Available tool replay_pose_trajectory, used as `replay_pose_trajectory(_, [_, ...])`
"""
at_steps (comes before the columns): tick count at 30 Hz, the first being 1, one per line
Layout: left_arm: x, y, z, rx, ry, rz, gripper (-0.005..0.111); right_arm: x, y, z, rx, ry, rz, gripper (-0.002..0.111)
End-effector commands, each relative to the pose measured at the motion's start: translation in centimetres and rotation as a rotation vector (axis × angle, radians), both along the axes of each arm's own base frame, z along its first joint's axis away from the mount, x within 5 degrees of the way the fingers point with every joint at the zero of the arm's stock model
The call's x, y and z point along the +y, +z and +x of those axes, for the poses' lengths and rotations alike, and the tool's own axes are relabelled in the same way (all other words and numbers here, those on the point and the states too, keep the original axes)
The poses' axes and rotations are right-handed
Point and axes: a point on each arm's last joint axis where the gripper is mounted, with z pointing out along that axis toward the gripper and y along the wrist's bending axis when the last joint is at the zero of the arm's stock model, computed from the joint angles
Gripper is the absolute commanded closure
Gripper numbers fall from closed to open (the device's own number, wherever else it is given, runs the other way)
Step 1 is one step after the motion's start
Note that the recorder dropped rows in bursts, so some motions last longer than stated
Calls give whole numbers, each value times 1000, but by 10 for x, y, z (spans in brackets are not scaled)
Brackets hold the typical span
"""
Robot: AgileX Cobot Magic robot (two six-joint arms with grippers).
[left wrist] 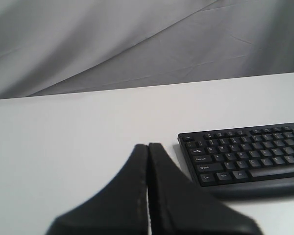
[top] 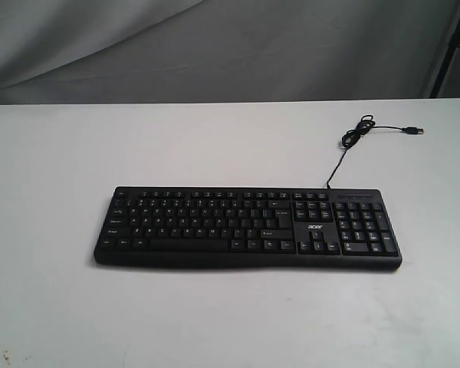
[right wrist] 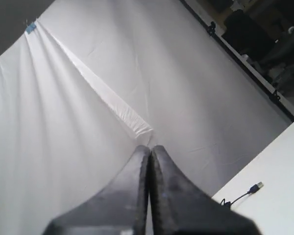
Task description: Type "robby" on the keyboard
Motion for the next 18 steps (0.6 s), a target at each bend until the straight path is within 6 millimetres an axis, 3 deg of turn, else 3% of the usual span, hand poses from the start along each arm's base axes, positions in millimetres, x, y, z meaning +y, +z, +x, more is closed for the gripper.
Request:
replay_pose_trajectory(1, [0,-1,0,-5,-6,1,107,3,0,0,3,5,-130,108])
replay_pose_trajectory(6, [0,-1,0,-5,-6,1,107,17,-14,3,179,84,-644,108])
replay_pose_trajectory(9, [0,-1,0,-5,-6,1,107,19,-25,3,291,128,-801,108])
replay_pose_trajectory(15, [0,-1,0,-5,-6,1,107,19,-32,2,361,160,-860,108])
replay_pose_trajectory(18, [0,-1,0,-5,-6,1,107,18,-28,3,315,143,-734,108])
